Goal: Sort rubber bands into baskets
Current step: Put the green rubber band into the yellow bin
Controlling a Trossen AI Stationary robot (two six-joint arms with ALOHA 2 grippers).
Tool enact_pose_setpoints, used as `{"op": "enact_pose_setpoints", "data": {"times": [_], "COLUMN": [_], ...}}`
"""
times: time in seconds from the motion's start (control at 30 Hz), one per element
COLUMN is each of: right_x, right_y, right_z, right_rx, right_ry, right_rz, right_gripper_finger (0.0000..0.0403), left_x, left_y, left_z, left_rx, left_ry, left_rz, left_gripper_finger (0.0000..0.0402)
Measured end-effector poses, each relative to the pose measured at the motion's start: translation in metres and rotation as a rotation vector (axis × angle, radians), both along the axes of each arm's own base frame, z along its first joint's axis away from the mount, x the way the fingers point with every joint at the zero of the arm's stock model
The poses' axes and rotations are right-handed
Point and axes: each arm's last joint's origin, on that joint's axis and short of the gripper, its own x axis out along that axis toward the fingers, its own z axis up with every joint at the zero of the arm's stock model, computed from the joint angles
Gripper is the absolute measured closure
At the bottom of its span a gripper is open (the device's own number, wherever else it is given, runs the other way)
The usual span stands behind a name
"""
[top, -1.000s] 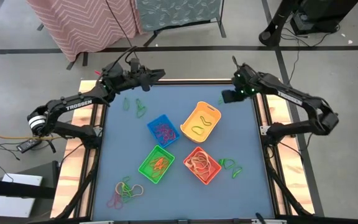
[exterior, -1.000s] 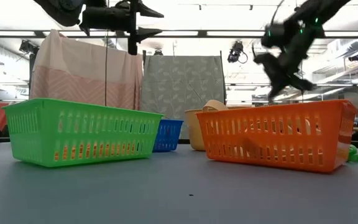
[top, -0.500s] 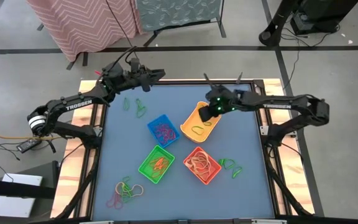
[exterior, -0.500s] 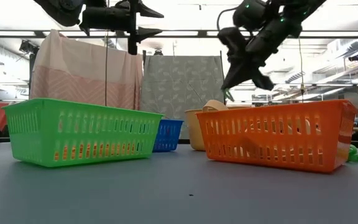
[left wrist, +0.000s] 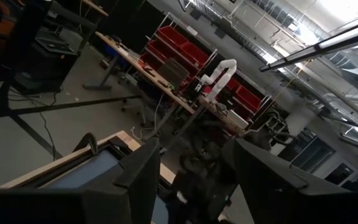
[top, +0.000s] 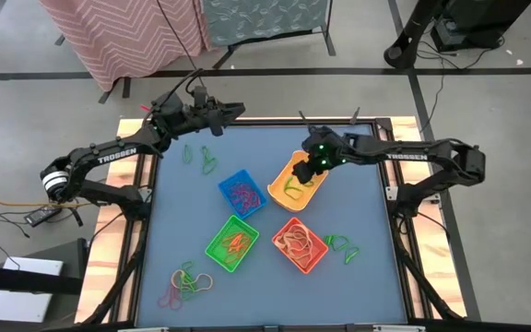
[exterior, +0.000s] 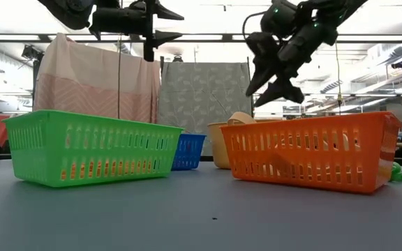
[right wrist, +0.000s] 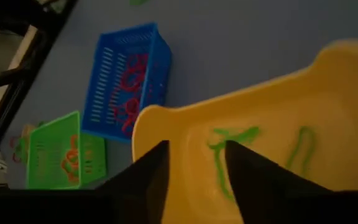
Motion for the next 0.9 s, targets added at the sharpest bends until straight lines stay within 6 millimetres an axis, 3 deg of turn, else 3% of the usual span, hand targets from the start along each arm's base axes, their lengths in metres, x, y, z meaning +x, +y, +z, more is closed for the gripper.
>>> {"op": "enact_pose_setpoints", "data": {"times": [0.23,0.33,0.57,0.73,0.9], "right_x": [-0.018,-0.030,-0.060,-0.070,-0.074], "right_y": [-0.006,-0.017,-0.077,-0.127,-0.158], "right_z": [0.024,0.026,0.006,-0.013,-0.038], "right_rx": [-0.141,-0.156,-0.017,0.091,0.237], "right_ry": [-0.053,0.021,0.439,0.527,0.554], "right_rz": [-0.004,-0.186,-0.561,-0.700,-0.787], "right_gripper_finger": [0.0160,0.0145,0.0144,0.0144,0.0144], "left_x": [0.000,0.000,0.000,0.000,0.000], "left_y": [0.000,0.000,0.001,0.001,0.001], "left_z": [0.000,0.000,0.000,0.000,0.000], "left_rx": [-0.003,-0.004,-0.011,-0.038,-0.049], "left_ry": [0.002,0.002,-0.001,-0.010,-0.014], "left_rz": [0.004,0.014,0.041,0.040,0.038], "left_gripper_finger": [0.0195,0.0195,0.0195,0.0195,0.0195]}}
